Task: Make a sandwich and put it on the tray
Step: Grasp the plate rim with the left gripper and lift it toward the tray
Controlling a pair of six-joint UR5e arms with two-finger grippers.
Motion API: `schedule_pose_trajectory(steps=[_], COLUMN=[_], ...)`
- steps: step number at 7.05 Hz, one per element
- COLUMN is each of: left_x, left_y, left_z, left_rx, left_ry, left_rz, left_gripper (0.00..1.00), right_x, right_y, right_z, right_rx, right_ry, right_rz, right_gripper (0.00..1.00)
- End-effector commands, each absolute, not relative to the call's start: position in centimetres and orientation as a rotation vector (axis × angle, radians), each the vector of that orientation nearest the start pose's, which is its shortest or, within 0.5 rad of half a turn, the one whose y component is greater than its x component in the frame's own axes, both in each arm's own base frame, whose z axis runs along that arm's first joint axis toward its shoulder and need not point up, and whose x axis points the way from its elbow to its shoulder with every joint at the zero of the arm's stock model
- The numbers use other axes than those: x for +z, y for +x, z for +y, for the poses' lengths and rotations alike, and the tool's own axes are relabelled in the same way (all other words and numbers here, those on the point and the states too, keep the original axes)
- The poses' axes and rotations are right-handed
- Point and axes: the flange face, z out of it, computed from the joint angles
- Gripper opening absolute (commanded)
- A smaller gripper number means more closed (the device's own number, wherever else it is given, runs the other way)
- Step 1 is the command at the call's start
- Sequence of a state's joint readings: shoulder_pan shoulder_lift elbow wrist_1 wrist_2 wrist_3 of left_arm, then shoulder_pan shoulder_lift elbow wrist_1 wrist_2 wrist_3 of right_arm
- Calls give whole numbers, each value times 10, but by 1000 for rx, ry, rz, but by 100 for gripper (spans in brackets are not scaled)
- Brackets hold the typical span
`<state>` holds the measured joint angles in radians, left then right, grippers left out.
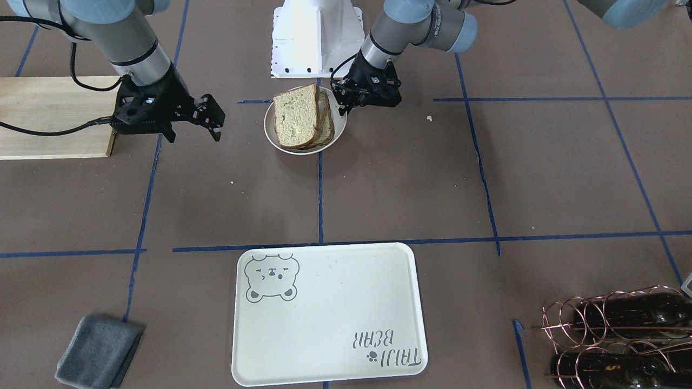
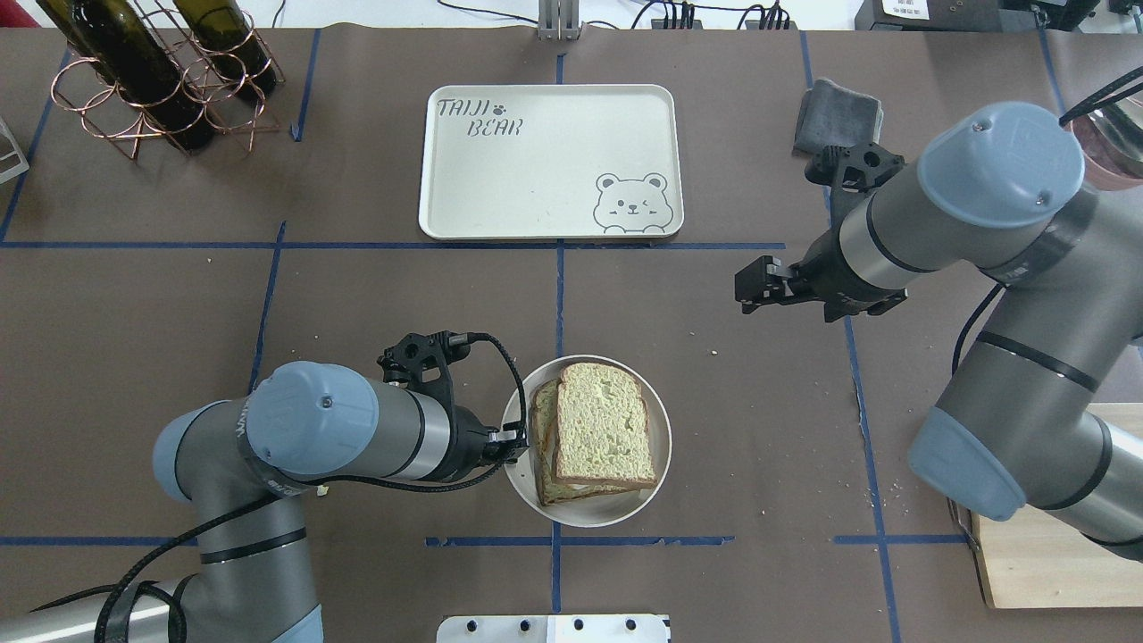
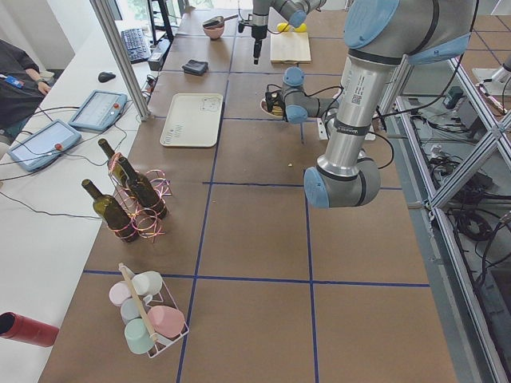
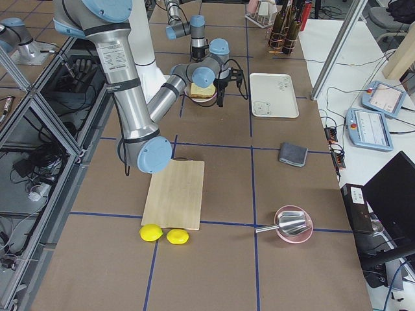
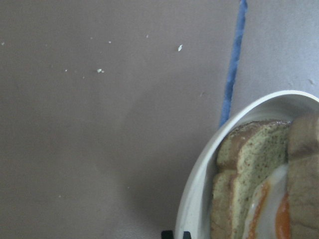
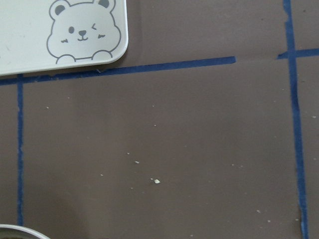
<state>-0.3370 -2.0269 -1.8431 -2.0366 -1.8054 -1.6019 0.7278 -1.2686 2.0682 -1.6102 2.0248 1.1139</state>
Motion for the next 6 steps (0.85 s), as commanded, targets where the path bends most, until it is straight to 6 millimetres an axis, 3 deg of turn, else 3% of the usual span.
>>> schedule_pose_trajectory(steps=[1,3,5,6], left_x=[218,210,219,222], left_y=[518,510,517,524], left_z=[-326,-355,-417,-445], left_rx=[-215,-457,-621,-678], left_ry=[-30,-156,-166,-162], left_rz=[1262,1343,1293,1257], left_gripper=[0,0,0,0], right_x=[316,356,396,408], right_y=[-301,-250,-191,-179], right_z=[-418,-431,-445,-451], right_rx=[-18,-104,-153,-158], right_ry=[82,109,98,94], right_rz=[-772,-727,-726,-719], right_gripper=[100,100,100,100])
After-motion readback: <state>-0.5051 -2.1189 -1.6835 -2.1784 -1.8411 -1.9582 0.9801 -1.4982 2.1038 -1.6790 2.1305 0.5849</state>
